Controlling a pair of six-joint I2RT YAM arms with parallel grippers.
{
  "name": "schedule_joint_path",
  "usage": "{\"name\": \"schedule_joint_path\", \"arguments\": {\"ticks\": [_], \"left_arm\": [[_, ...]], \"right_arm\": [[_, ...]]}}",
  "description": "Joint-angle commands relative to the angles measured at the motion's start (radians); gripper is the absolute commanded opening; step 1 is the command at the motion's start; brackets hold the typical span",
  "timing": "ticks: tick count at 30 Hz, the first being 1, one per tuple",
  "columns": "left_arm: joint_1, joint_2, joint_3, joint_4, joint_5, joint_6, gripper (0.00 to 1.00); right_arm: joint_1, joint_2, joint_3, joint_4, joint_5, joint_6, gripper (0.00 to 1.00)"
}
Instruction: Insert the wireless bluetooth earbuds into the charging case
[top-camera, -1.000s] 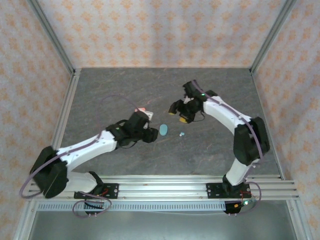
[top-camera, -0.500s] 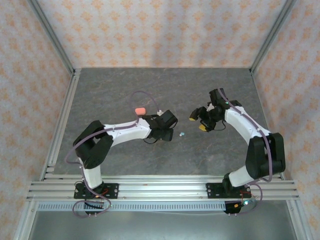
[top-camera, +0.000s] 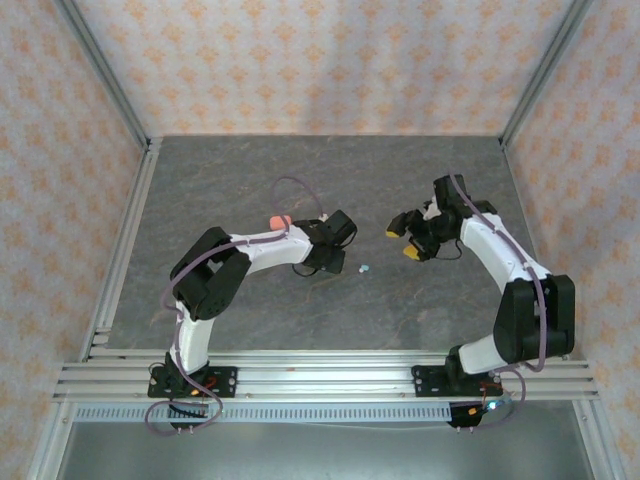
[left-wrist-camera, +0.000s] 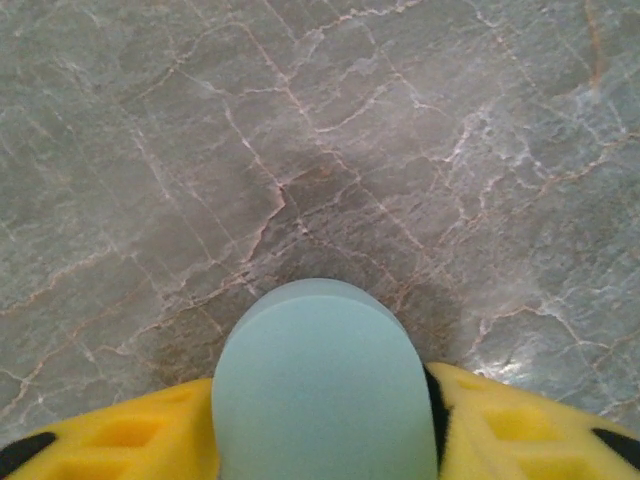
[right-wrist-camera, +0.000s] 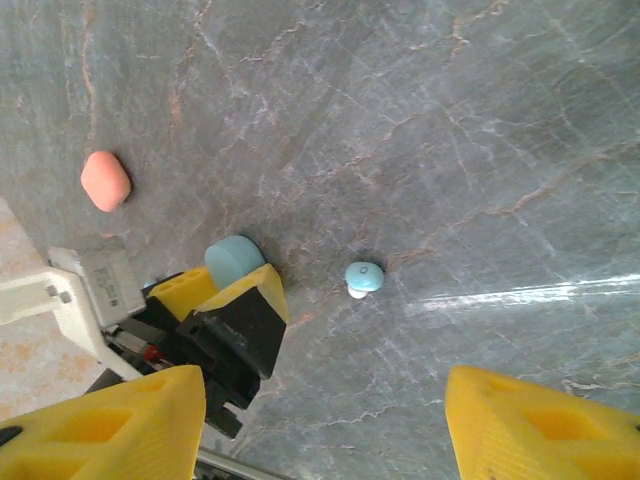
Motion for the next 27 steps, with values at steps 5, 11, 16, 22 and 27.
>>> {"name": "schedule_joint_path", "arguments": {"ticks": [5, 11, 16, 22, 27], "left_arm": [[-0.002, -0.077, -0.076, 0.072, 0.064, 0.2, 0.17], [0.014, -0.268, -0.103, 0.075, 0.185, 0.416, 0.13], [0.025, -0.436, -0.119, 0.061, 0.309, 0.55, 0.14], [0.028, -0.534, -0.084, 0.013, 0.465, 0.617, 0.15], [0.028, -0.558, -0.038, -0.016, 0.55, 0.632, 0.15]], "right_arm": [[-0.01, 0.024, 0.087, -0.023, -0.108, 0.016, 0.64], [-0.01, -0.031, 0.111, -0.051, -0.208, -0.013, 0.64], [0.0, -0.099, 0.127, -0.121, -0.302, -0.052, 0.64], [0.084, -0.208, 0.16, -0.093, -0.317, -0.006, 0.65], [0.166, -0.269, 0.149, -0.006, -0.323, 0.067, 0.65]]}}
